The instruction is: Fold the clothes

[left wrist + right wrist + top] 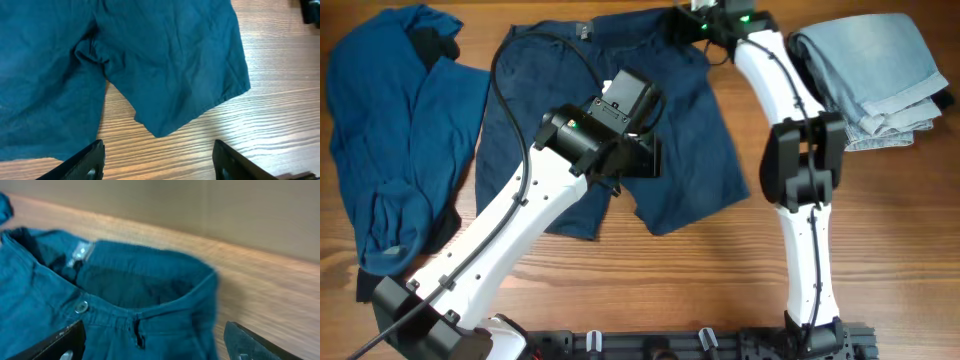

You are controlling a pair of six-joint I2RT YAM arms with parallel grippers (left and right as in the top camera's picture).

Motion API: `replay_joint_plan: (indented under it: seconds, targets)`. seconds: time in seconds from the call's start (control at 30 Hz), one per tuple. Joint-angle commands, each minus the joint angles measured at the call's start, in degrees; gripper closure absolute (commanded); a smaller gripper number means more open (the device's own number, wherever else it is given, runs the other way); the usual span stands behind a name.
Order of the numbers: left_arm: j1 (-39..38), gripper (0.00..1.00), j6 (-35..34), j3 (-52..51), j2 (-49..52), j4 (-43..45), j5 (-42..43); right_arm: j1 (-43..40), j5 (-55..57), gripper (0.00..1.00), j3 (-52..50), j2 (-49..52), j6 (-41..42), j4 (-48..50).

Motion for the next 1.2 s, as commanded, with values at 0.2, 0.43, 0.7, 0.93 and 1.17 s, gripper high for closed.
replay_joint_plan:
  seconds: [0.2, 0.43, 0.7, 0.93, 1.17]
  targets:
    - [0.3, 0.28, -0.4, 0.1, 0.4, -0.8, -3.1, 0.8, 6.9, 0.26, 0.2, 6.7, 4.7, 9.2]
    - [0.3, 0.26, -0.4, 0.1, 0.4, 0.8, -3.1, 0.4, 6.9, 0.47, 0.2, 10.0, 5.0, 12.2]
    - [0.3, 0.25, -0.4, 0.1, 0.4, 1.6, -3.1, 0.3, 7.1, 0.95, 0.2, 10.0, 7.0, 9.5]
    - [0.3, 0.25, -0.4, 0.1, 0.4, 3.1, -3.1, -4.5, 19.1, 0.96, 1.3, 0.4, 12.5, -5.1]
    - [0.3, 0.25, -0.3, 0.1, 0.4, 4.4, -3.1, -10.6, 26.3, 0.96, 1.3, -5.2, 19.7, -31.4]
